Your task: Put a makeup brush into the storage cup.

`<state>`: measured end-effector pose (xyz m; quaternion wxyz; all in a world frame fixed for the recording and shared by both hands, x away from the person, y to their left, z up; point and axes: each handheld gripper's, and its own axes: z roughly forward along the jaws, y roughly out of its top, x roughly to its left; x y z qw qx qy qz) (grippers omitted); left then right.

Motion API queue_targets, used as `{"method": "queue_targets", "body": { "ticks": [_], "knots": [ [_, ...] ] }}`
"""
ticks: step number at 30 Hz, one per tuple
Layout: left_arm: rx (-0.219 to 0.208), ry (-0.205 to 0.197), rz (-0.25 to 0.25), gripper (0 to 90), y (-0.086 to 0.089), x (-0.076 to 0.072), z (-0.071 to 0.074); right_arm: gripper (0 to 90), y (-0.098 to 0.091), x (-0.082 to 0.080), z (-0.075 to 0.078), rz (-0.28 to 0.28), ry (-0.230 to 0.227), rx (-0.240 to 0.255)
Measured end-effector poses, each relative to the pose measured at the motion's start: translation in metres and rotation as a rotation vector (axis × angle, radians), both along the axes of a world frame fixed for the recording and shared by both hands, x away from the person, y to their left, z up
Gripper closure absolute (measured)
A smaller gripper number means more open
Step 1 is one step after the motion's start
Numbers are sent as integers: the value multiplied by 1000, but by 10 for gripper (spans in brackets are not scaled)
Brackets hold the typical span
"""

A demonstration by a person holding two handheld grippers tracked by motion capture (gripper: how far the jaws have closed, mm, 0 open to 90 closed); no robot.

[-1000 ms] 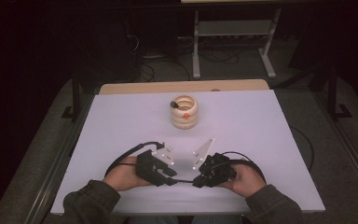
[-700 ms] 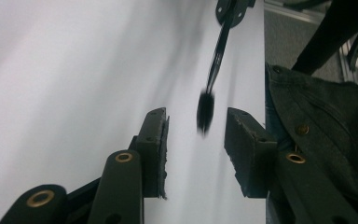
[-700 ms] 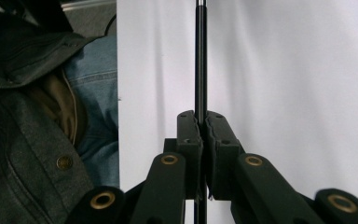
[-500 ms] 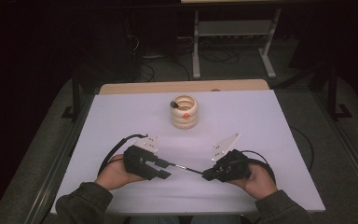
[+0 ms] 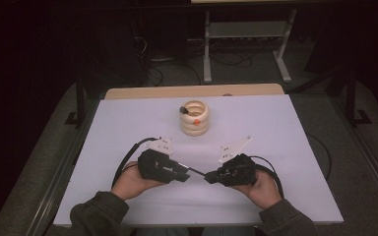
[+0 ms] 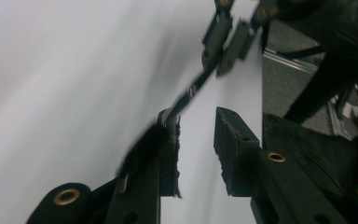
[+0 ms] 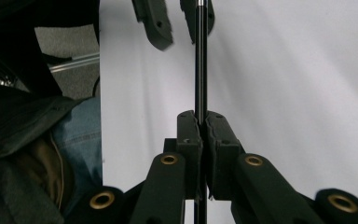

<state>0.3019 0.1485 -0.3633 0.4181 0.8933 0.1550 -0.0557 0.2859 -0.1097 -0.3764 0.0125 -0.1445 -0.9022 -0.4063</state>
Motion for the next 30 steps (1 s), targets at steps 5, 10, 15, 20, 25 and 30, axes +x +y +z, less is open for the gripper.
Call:
{"method": "queue_targets", "body": {
  "ticks": [5,10,15,20,25,30],
  "knots": [
    [-11,-13,1,772,-2,0,2,845,10,3,-8,-5,8,-2],
    [-22,-5,23,776,-3,1,1,845,18,7,-15,-11,34,-5],
    [-51,16,40,782,-1,3,2,846,24,6,-18,-1,18,-5],
    [-94,55,41,809,2,5,4,845,29,6,-23,20,11,-21],
    [-95,50,15,850,-1,5,5,834,36,5,-24,29,-2,-41],
    [-34,26,26,852,-4,3,7,706,38,5,-22,10,-1,-61]
  ]
}}
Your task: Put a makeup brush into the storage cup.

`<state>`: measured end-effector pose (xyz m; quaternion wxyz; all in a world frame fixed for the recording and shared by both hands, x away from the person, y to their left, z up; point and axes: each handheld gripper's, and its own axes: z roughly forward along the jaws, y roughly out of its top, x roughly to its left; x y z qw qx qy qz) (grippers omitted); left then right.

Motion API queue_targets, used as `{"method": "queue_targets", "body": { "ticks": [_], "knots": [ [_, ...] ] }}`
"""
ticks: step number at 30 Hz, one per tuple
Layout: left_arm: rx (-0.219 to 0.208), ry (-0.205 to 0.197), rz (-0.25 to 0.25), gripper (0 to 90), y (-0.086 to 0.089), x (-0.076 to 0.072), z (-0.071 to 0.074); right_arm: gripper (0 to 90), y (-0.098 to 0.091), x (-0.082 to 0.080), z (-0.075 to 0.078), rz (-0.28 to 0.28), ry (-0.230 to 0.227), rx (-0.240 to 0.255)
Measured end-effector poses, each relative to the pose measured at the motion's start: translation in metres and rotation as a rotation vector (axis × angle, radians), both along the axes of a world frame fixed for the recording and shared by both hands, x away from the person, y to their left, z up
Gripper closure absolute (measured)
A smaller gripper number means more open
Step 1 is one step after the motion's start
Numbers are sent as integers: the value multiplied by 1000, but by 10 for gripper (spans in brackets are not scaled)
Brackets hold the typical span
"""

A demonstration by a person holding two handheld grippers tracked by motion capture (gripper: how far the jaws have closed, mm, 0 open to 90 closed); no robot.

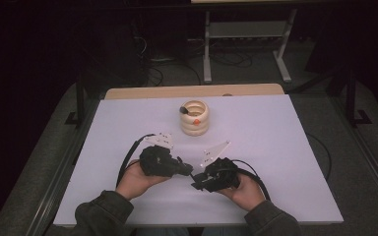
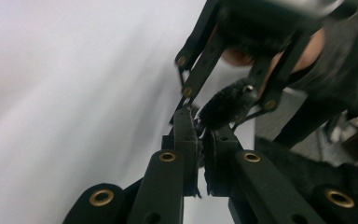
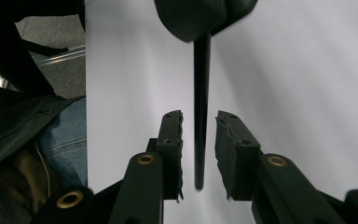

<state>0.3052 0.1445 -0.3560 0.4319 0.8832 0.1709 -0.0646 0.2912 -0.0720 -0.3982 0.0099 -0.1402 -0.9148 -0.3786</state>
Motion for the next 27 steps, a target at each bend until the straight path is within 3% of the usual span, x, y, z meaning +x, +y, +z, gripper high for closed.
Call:
{"method": "queue_targets", "body": {
  "ticks": [8,15,20,22,27],
  "knots": [
    [46,-19,-15,853,-8,-2,4,792,5,-2,13,2,-21,0],
    [49,-25,-22,852,-10,-3,5,843,7,-2,14,4,-26,2],
    [40,-24,-19,841,-8,-3,6,848,6,-2,14,4,5,28],
    [45,-46,-15,814,-7,-3,6,849,6,-1,14,5,11,31],
    [39,-40,19,681,0,-5,7,849,-1,3,16,-11,26,51]
  ]
}}
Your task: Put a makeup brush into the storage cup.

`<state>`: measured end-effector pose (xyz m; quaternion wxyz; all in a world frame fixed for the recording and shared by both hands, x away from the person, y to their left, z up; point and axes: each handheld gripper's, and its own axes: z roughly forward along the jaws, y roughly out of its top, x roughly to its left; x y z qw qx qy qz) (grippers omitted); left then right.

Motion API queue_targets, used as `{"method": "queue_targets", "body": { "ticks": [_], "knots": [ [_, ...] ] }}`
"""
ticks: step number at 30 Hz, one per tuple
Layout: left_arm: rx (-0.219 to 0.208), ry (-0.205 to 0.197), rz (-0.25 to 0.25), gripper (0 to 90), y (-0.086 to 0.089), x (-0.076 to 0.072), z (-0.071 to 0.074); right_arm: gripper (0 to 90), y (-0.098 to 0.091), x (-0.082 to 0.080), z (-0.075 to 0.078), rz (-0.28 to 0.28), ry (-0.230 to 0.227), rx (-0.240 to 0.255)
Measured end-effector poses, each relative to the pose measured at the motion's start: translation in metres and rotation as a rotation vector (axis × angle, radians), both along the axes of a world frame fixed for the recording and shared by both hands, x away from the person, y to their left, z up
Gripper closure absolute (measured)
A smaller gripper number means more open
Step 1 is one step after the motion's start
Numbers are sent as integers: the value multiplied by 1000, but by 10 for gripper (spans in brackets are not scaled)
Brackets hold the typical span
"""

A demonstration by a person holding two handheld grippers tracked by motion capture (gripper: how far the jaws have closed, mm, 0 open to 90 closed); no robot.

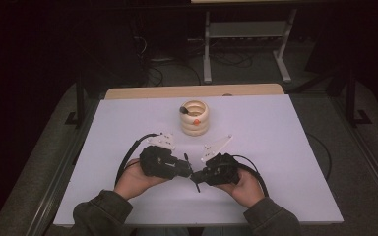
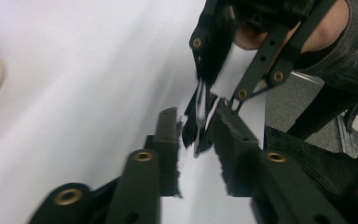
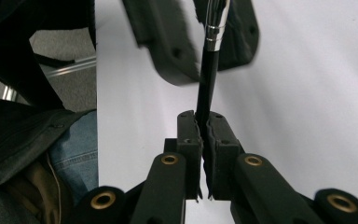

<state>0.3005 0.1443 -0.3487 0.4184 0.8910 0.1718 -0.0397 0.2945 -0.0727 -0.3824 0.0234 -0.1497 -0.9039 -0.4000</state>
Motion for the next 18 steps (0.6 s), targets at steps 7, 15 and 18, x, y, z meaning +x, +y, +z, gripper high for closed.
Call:
{"method": "queue_targets", "body": {
  "ticks": [7,15,18],
  "knots": [
    [23,-42,39,623,11,-5,-2,849,-10,10,5,-32,25,14],
    [47,-91,83,583,23,-11,-5,849,-16,28,21,-58,20,20],
    [49,-104,98,572,27,-13,-6,849,-19,35,28,-79,25,35]
  ]
}}
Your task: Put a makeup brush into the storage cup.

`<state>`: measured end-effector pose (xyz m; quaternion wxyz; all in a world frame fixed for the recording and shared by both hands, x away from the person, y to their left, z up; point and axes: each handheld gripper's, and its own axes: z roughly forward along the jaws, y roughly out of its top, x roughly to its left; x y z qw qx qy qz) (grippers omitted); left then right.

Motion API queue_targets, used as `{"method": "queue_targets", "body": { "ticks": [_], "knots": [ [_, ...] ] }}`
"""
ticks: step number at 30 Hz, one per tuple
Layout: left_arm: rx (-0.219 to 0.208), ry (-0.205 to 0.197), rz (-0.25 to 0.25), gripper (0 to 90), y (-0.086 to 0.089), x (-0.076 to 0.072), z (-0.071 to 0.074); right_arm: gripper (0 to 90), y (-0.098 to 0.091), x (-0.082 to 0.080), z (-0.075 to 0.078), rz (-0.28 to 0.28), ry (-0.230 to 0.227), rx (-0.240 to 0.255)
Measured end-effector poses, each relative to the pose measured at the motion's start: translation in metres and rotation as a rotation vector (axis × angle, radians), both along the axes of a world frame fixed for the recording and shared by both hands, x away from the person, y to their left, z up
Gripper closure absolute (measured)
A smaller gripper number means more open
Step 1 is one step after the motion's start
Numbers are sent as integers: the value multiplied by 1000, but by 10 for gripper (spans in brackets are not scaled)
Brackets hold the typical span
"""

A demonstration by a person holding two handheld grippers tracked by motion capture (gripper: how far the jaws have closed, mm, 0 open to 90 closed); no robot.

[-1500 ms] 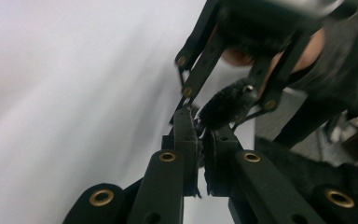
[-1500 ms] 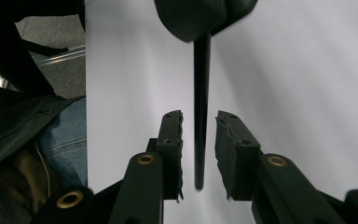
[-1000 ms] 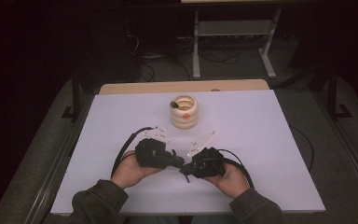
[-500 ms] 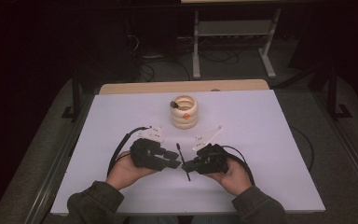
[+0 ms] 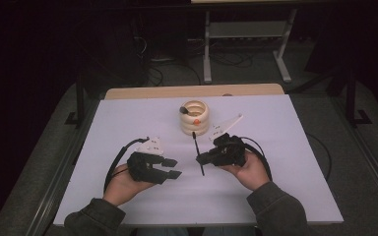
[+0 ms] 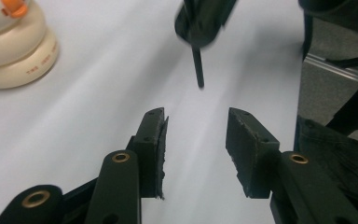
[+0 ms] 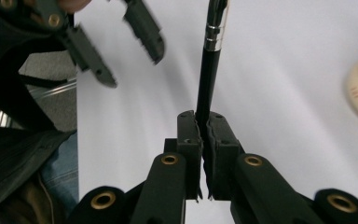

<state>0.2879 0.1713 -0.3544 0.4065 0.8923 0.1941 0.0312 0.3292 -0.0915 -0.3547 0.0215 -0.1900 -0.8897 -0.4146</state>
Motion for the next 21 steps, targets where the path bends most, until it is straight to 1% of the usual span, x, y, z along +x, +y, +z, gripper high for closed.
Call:
{"method": "queue_targets", "body": {
  "ticks": [1,4,5,7,8,9,11,13,14,16,17,18,21],
  "knots": [
    [2,-1,2,570,2,0,0,850,-2,3,2,-2,-6,-1],
    [11,-10,13,561,5,-1,-1,849,-5,9,7,-15,0,15],
    [7,-8,16,557,6,-1,-2,849,-6,10,8,-24,13,26],
    [10,-11,26,551,8,-1,-3,850,-8,14,10,-30,16,26],
    [10,-14,30,545,9,-1,-4,849,-9,16,10,-34,8,23],
    [20,-15,34,538,10,-1,-5,849,-9,17,11,-35,21,31],
    [18,-10,45,533,13,-2,-8,849,-10,21,13,-41,19,29],
    [21,-15,51,530,15,-3,-11,849,-11,23,14,-46,16,29],
    [17,-13,58,529,16,-3,-12,849,-11,24,16,-48,25,30],
    [21,-13,60,525,18,-3,-14,850,-12,26,17,-49,15,23],
    [18,-15,63,521,19,-3,-15,849,-12,27,18,-51,17,24],
    [23,-23,58,518,21,-3,-15,849,-11,27,20,-50,21,26],
    [9,-25,75,511,24,-4,-17,850,-11,30,23,-52,16,23]
  ]
}}
